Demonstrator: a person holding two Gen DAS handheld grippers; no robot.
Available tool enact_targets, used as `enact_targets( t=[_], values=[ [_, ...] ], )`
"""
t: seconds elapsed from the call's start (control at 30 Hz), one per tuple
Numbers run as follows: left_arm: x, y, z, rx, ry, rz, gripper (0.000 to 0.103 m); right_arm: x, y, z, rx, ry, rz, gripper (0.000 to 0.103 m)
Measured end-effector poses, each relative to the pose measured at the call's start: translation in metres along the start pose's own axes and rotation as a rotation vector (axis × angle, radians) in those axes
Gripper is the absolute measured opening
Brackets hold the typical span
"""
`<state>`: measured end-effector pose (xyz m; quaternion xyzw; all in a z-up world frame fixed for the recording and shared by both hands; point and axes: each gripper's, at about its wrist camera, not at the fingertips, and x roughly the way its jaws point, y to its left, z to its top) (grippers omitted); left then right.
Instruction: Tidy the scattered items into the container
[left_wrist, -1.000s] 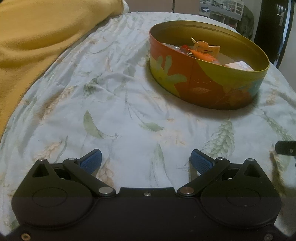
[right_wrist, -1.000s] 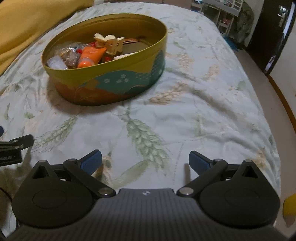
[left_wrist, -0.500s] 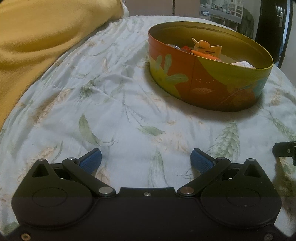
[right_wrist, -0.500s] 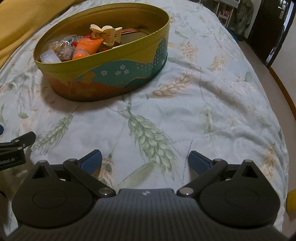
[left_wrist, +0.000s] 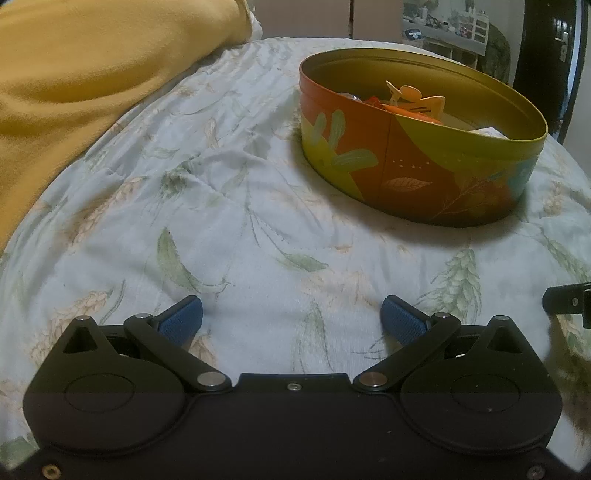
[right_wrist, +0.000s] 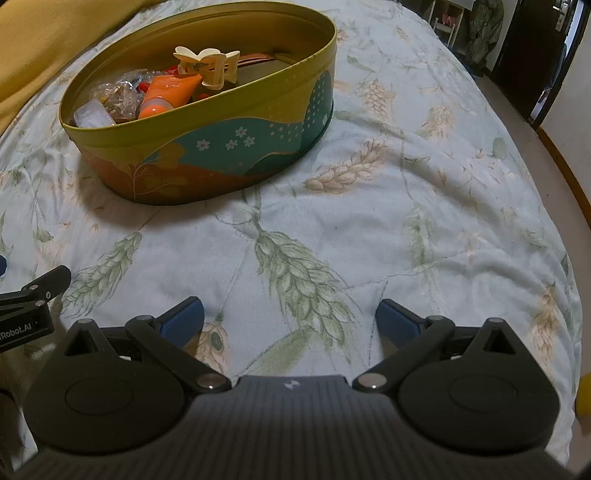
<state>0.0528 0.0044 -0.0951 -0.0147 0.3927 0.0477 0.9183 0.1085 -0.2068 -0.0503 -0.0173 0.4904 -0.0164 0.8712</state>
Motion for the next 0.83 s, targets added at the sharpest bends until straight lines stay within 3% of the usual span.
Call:
enact_targets(
  t=[0.4, 0.83],
  values=[
    [-0.0001, 0.0048, 0.0043, -0.057, 0.023, -0.012, 0.103, -0.0003, 0.0013, -0.0003, -0.002, 0.000, -0.001, 0.103],
    [0.0018, -0.0001, -0.0006, -0.035, -0.011, 0.011, 0.103, 0.0000, 0.0029, 0.0003, -0.001, 0.000, -0.001, 0.103]
  ],
)
